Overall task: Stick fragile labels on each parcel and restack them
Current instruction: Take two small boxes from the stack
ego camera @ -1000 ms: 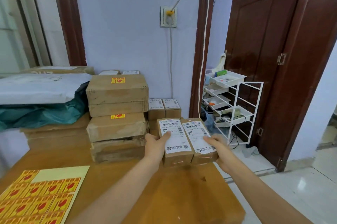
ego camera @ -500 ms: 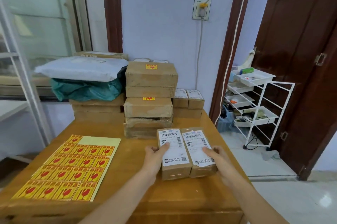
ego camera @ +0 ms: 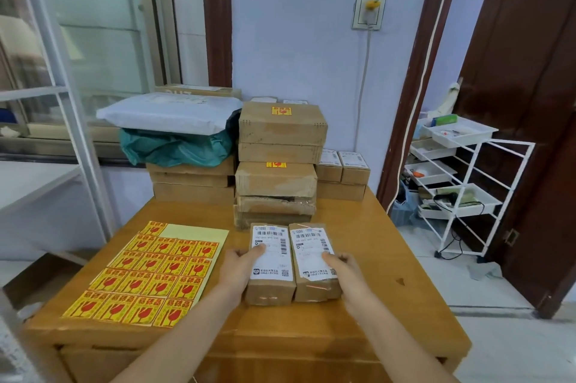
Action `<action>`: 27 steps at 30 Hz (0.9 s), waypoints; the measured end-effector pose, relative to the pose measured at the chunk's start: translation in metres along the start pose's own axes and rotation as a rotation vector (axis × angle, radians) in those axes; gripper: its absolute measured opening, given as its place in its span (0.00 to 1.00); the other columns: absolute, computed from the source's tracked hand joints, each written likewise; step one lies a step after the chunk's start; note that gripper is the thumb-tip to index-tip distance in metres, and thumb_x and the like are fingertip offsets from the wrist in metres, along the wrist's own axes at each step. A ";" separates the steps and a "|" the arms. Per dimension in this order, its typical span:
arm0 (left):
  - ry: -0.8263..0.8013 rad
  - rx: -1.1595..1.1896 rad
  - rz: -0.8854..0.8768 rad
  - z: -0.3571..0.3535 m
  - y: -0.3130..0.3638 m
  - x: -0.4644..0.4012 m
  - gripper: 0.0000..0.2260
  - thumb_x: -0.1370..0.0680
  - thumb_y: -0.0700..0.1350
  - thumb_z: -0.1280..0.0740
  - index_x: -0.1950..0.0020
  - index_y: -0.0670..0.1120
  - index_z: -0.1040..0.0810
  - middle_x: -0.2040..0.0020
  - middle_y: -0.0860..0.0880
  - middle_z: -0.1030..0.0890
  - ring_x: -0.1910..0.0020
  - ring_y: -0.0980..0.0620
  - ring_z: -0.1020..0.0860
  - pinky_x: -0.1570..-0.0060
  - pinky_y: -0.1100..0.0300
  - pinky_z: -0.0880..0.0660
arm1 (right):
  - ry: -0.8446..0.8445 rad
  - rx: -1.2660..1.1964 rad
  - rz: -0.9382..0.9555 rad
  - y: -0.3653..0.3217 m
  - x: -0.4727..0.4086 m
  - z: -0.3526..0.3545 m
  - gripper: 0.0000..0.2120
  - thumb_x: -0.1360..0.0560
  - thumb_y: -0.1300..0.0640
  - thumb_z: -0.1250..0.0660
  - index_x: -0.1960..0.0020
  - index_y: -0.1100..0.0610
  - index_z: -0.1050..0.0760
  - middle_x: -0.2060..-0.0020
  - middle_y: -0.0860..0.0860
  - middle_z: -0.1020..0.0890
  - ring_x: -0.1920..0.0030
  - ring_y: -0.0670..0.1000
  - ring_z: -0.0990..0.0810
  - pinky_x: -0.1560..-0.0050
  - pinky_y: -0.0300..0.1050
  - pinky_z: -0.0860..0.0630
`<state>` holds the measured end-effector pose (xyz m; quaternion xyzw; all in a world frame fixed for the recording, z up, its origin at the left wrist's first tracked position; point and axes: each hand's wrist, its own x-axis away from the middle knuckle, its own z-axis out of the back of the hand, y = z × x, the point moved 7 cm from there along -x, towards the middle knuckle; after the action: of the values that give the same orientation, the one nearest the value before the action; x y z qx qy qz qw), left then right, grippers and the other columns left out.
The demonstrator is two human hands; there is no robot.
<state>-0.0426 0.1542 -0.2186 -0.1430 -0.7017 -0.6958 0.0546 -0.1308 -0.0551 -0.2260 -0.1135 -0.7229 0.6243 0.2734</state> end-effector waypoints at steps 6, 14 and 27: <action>-0.015 -0.123 -0.064 0.010 0.010 -0.013 0.13 0.22 0.51 0.34 0.45 0.42 0.30 0.53 0.45 0.19 0.56 0.47 0.20 0.55 0.51 0.22 | 0.007 0.040 0.028 0.000 -0.001 -0.020 0.11 0.22 0.59 0.36 0.41 0.60 0.33 0.53 0.53 0.20 0.52 0.52 0.20 0.51 0.48 0.24; 0.005 -0.256 -0.249 0.020 0.017 -0.009 0.24 0.21 0.50 0.35 0.29 0.42 0.36 0.38 0.44 0.26 0.50 0.52 0.25 0.61 0.64 0.27 | 0.008 0.218 0.173 -0.006 0.006 -0.023 0.15 0.21 0.59 0.39 0.35 0.56 0.34 0.49 0.48 0.24 0.52 0.46 0.23 0.60 0.38 0.29; 0.036 -0.262 -0.423 0.023 0.000 0.000 0.15 0.21 0.49 0.36 0.35 0.51 0.27 0.41 0.52 0.24 0.41 0.53 0.25 0.43 0.58 0.26 | -0.030 0.151 0.285 0.000 0.007 -0.037 0.11 0.18 0.59 0.46 0.42 0.44 0.32 0.51 0.37 0.25 0.50 0.38 0.26 0.51 0.34 0.32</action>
<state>-0.0398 0.1766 -0.2192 0.0135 -0.6190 -0.7791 -0.0987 -0.1164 -0.0207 -0.2212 -0.1846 -0.6546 0.7109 0.1791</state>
